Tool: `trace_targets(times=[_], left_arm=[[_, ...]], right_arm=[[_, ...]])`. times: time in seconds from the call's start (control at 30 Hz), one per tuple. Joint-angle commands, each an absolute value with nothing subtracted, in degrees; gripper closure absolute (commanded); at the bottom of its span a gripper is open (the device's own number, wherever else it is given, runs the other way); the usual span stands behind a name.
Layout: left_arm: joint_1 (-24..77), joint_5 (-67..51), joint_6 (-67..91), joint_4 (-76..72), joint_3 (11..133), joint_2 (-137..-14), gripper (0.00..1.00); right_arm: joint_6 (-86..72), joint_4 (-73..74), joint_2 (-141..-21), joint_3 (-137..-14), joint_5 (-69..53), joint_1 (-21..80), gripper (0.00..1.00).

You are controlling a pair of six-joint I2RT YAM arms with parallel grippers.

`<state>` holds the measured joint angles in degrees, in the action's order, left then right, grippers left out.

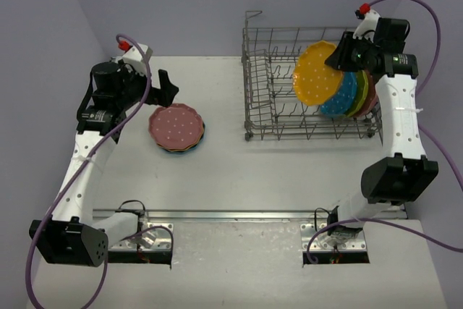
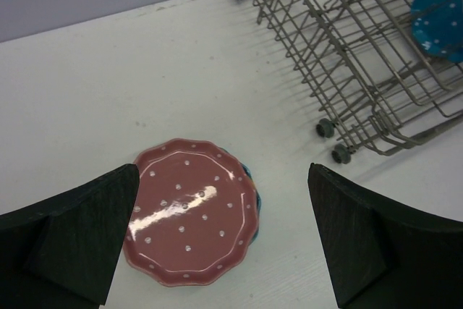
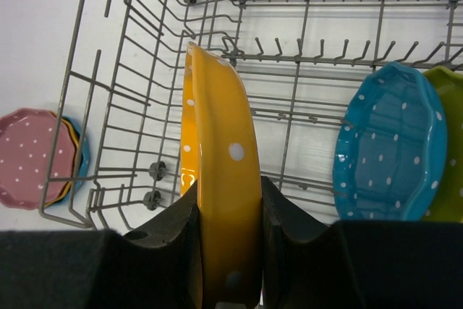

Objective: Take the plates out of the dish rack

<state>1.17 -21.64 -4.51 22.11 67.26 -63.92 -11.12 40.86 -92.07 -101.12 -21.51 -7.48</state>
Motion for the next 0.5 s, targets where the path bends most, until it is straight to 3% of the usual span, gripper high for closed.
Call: trace_targets(times=[0.0, 0.23, 0.47], left_arm=[[1.73, -33.42, -1.08, 20.57, 70.09, -65.91, 0.00], [3.35, -41.61, 4.35, 20.66, 72.36, -69.36, 0.00], [3.82, -50.35, 12.24, 19.88, 74.55, -72.91, 0.00]], right_arm=[[-16.23, 33.40, -90.88, -105.01, -27.94, -7.89, 1.00], [-23.44, 32.50, -89.44, -105.20, -40.70, -8.96, 1.00], [-37.65, 16.61, -84.18, -93.05, -58.78, -8.47, 1.00]])
